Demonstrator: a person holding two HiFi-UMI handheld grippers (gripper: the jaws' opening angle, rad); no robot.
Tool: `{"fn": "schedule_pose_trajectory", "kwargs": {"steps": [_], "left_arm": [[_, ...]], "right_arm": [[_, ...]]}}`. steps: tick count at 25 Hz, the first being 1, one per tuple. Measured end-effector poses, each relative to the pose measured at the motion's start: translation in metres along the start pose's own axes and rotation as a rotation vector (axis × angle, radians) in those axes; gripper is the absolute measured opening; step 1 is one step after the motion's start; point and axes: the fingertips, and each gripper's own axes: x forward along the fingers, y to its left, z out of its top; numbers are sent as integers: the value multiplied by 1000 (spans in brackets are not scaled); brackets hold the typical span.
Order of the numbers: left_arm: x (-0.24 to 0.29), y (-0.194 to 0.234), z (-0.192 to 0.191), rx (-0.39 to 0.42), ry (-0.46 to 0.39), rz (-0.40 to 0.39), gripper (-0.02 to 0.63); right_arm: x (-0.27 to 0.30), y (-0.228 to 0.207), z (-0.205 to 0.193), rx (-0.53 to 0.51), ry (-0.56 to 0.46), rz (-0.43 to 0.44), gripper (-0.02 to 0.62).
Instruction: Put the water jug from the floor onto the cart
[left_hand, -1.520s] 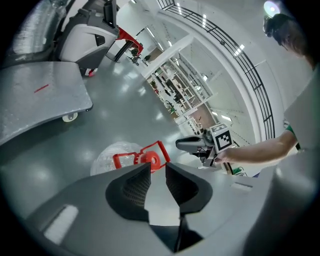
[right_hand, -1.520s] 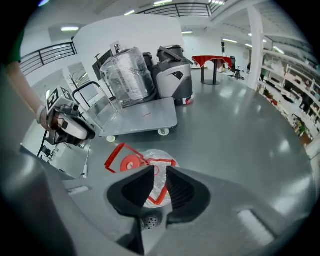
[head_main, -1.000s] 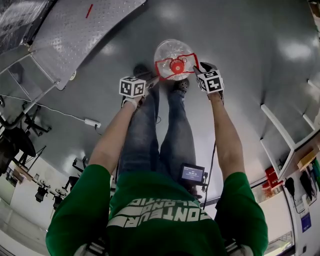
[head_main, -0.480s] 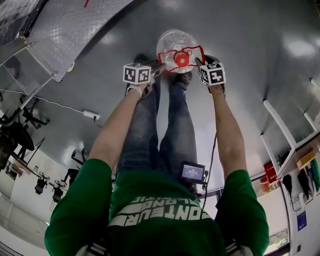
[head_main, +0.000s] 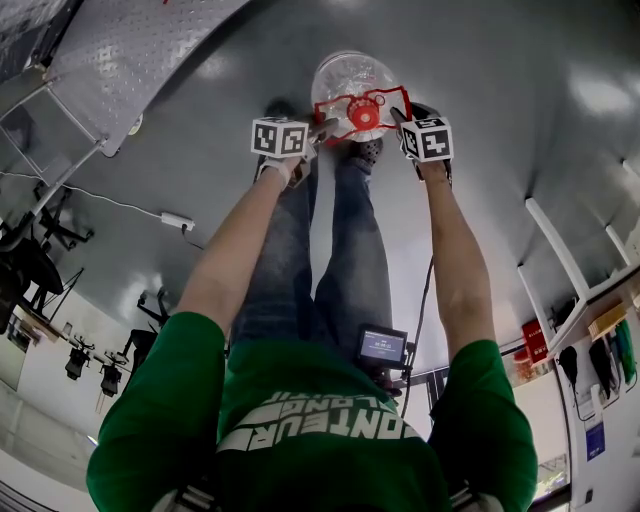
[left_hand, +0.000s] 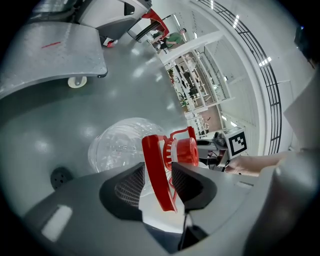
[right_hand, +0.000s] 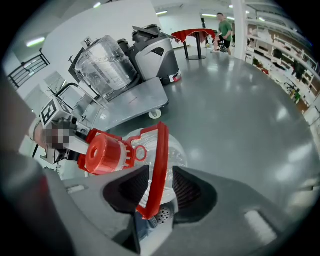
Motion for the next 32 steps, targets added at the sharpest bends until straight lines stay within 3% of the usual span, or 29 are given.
{"fn": "schedule_pose_trajectory", "kwargs": {"steps": [12,15,17,32], "left_arm": [[2,2,-1,-26,-9,6,152],[4,1,-1,-44,0,1,115],[5,0,-1,-67,12,-7,82],[-3,-11,6,-116,-24,-56,72]], "right_arm": [[4,-4,-2,7,9,11,133],[6,-5,-1,2,18,2,130],[5,-4,-1,-8,24,-2,-8],[-3,11,1,60,12,35,-8]]}}
